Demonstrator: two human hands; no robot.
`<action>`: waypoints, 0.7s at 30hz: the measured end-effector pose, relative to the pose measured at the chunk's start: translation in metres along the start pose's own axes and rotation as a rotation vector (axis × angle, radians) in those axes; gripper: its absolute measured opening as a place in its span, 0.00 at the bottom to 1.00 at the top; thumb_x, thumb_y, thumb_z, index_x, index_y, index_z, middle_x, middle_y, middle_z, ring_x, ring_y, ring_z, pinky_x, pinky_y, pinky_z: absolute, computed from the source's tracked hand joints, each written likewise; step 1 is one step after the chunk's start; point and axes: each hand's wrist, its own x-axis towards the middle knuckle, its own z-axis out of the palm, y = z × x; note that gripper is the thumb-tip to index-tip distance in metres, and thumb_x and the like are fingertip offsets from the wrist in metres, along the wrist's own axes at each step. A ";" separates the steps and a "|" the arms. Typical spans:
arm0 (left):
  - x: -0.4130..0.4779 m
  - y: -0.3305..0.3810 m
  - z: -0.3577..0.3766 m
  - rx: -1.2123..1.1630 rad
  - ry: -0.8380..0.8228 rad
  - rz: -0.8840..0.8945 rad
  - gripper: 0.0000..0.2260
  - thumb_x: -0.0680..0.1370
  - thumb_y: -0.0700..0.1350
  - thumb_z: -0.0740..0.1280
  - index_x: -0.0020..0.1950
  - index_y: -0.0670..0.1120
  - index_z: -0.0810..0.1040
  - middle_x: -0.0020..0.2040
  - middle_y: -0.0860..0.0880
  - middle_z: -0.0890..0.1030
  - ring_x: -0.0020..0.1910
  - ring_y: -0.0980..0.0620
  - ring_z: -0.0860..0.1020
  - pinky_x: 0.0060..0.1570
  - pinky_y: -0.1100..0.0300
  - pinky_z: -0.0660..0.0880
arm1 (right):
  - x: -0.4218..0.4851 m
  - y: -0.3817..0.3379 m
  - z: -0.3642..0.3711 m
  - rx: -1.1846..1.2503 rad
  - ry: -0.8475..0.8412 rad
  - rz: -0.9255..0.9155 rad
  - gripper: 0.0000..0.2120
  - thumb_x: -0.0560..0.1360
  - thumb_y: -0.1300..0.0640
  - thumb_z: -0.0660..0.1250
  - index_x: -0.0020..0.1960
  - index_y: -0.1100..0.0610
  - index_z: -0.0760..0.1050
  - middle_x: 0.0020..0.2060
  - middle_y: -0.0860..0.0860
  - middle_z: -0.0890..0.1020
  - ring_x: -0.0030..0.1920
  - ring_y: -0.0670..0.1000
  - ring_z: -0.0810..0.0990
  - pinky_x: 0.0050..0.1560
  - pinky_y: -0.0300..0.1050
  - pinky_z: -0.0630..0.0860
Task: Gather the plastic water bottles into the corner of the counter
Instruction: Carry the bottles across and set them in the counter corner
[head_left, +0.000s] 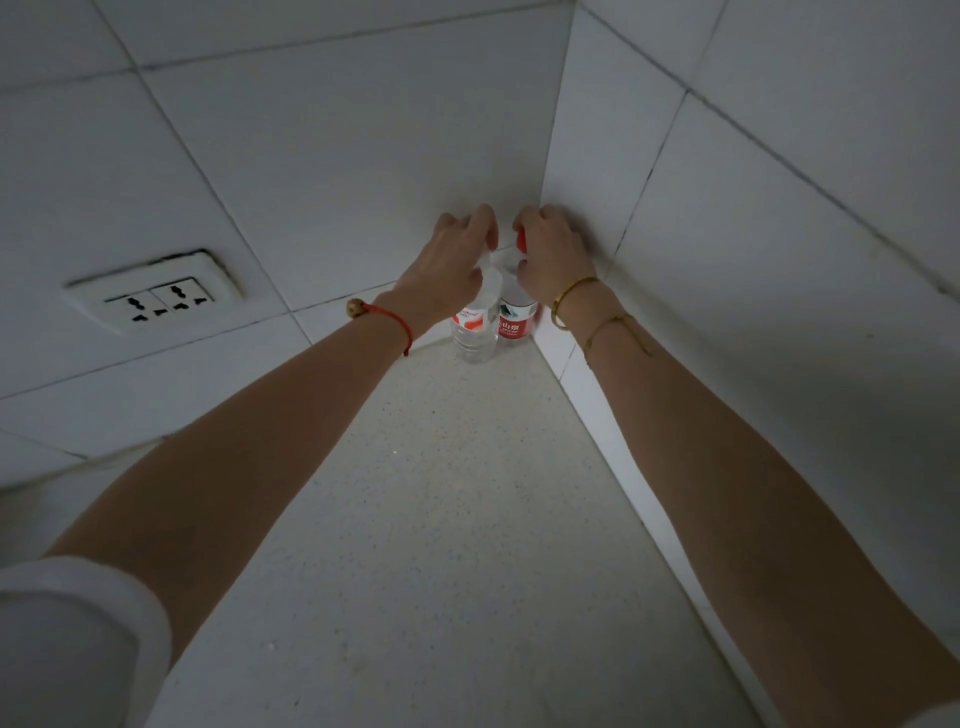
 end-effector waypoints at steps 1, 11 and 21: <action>0.000 0.002 0.001 0.001 0.000 -0.003 0.16 0.72 0.27 0.62 0.56 0.42 0.68 0.53 0.42 0.76 0.56 0.44 0.70 0.48 0.57 0.71 | -0.003 0.000 -0.001 0.016 -0.008 0.004 0.23 0.72 0.68 0.68 0.65 0.61 0.68 0.63 0.60 0.71 0.59 0.59 0.76 0.60 0.47 0.74; -0.025 0.005 -0.011 -0.085 -0.020 -0.079 0.24 0.73 0.34 0.67 0.67 0.46 0.67 0.67 0.45 0.73 0.67 0.44 0.68 0.58 0.61 0.65 | -0.036 -0.004 -0.017 0.069 0.034 -0.010 0.20 0.74 0.65 0.65 0.65 0.60 0.69 0.64 0.59 0.73 0.62 0.60 0.73 0.63 0.51 0.73; -0.087 0.007 -0.050 -0.044 -0.071 -0.153 0.23 0.75 0.43 0.67 0.70 0.48 0.68 0.69 0.46 0.72 0.68 0.44 0.69 0.67 0.51 0.66 | -0.088 -0.030 -0.036 0.058 -0.010 -0.013 0.20 0.76 0.58 0.62 0.67 0.57 0.68 0.62 0.58 0.75 0.60 0.62 0.71 0.61 0.53 0.72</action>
